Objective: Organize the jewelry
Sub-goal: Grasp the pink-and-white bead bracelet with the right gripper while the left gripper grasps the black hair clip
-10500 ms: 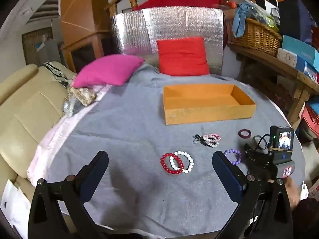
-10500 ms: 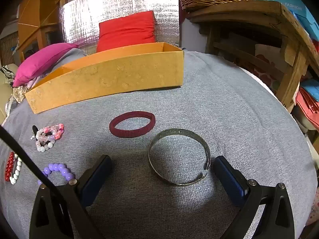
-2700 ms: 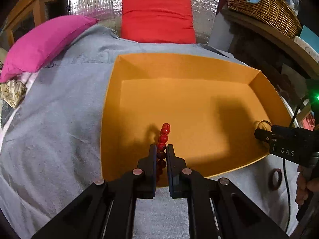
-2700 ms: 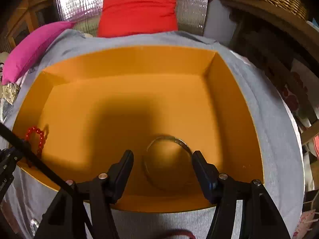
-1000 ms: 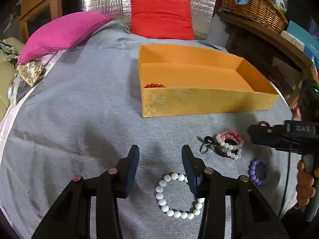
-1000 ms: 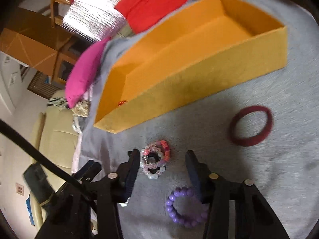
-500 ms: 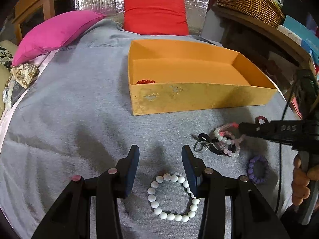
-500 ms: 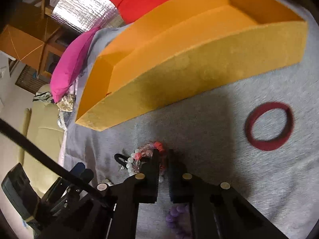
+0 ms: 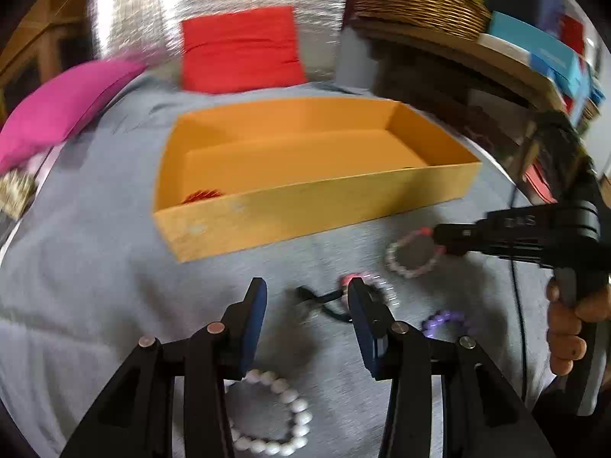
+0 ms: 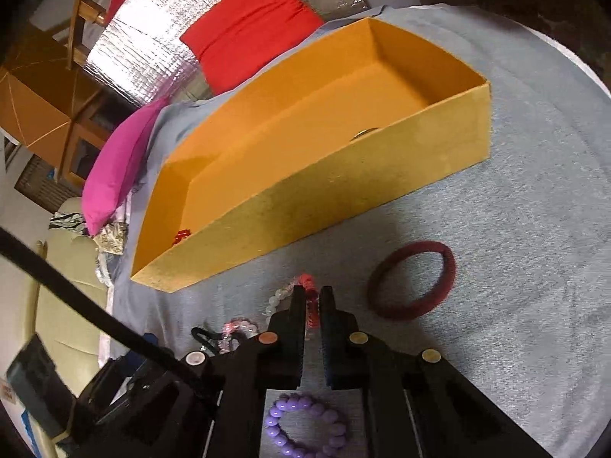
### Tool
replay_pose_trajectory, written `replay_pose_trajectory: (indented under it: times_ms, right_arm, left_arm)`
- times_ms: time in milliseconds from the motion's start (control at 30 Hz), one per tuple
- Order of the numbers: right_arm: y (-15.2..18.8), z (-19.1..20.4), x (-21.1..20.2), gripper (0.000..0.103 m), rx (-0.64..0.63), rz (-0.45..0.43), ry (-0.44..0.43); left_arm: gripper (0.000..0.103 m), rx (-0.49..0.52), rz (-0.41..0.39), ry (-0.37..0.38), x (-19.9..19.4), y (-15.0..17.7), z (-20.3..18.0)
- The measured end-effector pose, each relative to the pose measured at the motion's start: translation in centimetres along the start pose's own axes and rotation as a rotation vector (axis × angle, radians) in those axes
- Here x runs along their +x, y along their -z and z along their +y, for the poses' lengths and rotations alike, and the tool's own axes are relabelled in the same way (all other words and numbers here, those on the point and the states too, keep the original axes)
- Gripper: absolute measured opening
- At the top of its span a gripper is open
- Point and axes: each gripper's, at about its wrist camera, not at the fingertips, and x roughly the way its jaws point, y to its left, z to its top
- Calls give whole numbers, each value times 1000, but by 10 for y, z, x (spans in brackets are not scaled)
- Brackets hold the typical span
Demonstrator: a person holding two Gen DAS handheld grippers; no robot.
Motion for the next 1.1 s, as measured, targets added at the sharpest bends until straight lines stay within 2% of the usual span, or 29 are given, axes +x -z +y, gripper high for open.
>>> replay_pose_trajectory:
  times_ms: [133, 233, 267, 367, 467, 600, 700, 733, 833, 900, 1033, 1067, 1100]
  right_arm:
    - [0, -4, 1, 8, 13, 5, 6]
    - [0, -9, 0, 8, 27, 8, 7]
    - [1, -9, 0, 8, 29, 8, 7]
    - [1, -7, 2, 8, 31, 15, 4]
    - [0, -5, 6, 8, 31, 24, 3]
    - [2, -3, 11, 8, 24, 38, 9]
    - [3, 1, 15, 9, 12, 53, 16]
    - [4, 1, 17, 10, 13, 58, 16]
    - [4, 0, 19, 11, 10, 66, 18]
    - [4, 2, 20, 16, 3, 71, 18]
    - [5, 8, 22, 16, -47, 59, 34]
    - [7, 11, 21, 15, -71, 53, 49]
    - [7, 13, 21, 9, -86, 47, 59]
  left_arm:
    - [45, 63, 20, 37, 13, -2, -14]
    - [44, 69, 63, 52, 28, -3, -16]
    - [43, 69, 73, 53, 32, -3, -17]
    - [28, 76, 94, 57, 41, -3, -17]
    - [27, 86, 130, 75, 49, -1, -19]
    - [26, 103, 123, 81, 47, -1, -21]
    - [13, 90, 124, 75, 46, -1, -14]
    - [11, 85, 124, 78, 46, -1, -12]
    - [11, 69, 111, 85, 41, 0, -7]
    - [11, 73, 97, 82, 36, 0, -4]
    - [11, 75, 84, 81, 29, 2, -1]
    - [11, 80, 82, 83, 28, 2, 0]
    - [11, 85, 81, 84, 27, 3, -2]
